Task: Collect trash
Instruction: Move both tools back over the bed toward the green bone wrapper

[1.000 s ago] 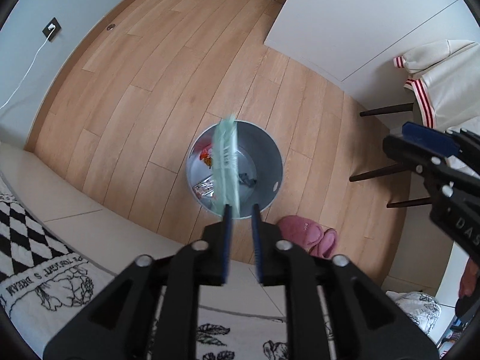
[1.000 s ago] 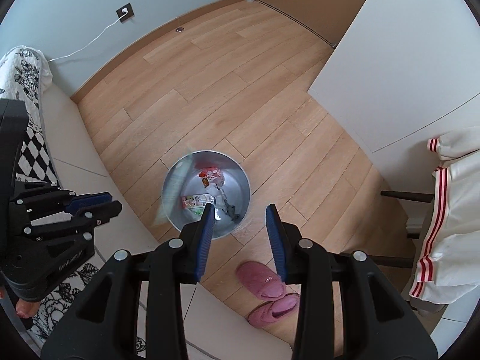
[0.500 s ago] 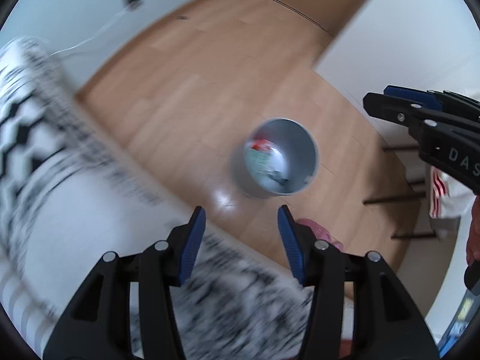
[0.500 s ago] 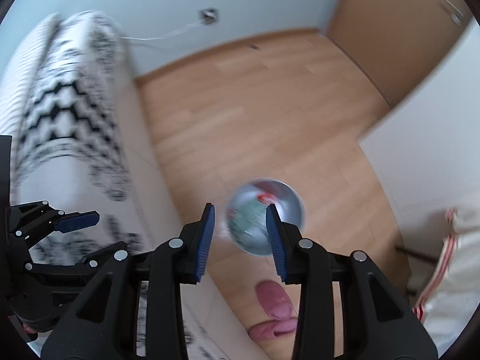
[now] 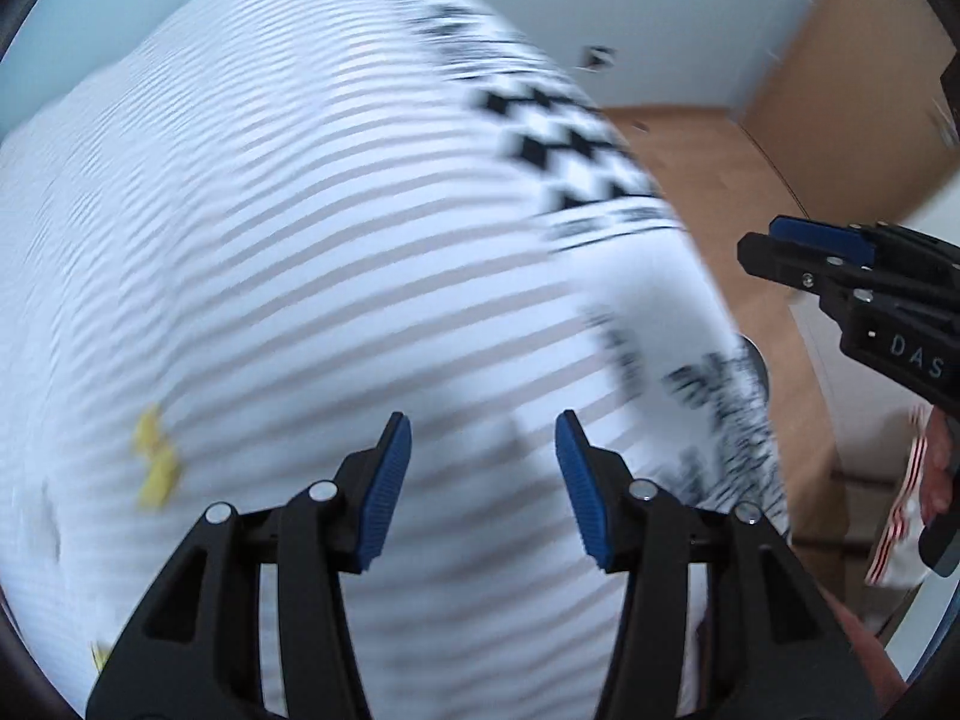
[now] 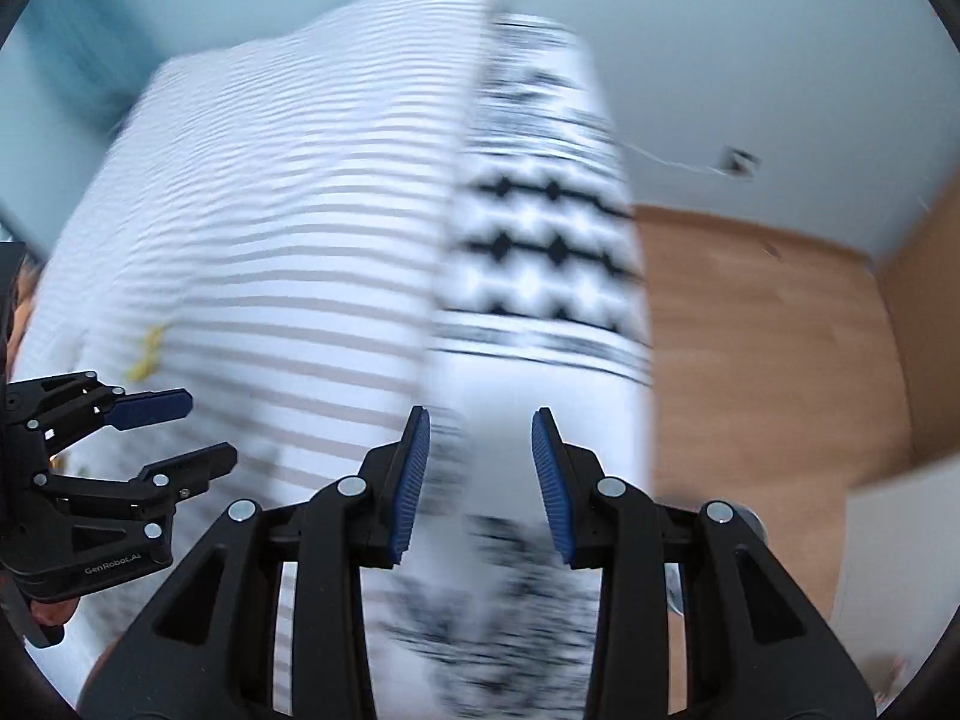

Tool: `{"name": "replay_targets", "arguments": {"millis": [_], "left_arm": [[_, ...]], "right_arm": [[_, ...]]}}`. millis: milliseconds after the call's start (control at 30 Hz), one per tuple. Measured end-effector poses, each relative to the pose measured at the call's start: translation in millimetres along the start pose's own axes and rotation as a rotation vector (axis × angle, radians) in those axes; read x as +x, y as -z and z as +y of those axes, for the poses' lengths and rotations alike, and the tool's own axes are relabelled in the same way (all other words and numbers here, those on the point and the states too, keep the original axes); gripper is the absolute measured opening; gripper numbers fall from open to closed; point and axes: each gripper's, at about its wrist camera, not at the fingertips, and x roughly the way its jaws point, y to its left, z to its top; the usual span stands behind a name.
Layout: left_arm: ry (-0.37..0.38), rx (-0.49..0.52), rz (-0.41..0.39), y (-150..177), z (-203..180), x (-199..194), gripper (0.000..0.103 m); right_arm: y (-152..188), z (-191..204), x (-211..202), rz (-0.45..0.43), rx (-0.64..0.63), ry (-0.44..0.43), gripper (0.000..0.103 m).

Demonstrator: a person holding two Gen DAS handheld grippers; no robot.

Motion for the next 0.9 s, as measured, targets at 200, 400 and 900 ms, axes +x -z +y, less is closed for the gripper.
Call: {"name": "replay_targets", "arguments": {"millis": [200,400,900], "left_arm": [[-0.13,-0.273,0.019,79,116,-46,0.051],[-0.263,-0.535,0.062,168,205,-77,0.051],[-0.299,-0.613,0.104,255,241,-18,0.051]], "right_arm": [[-15,147,11,0.048,-0.243,-0.193,0.034],[7,283,26,0.117,-0.483,-0.352,0.034],[54,369,78,0.183,-0.672,-0.404,0.034]]}}
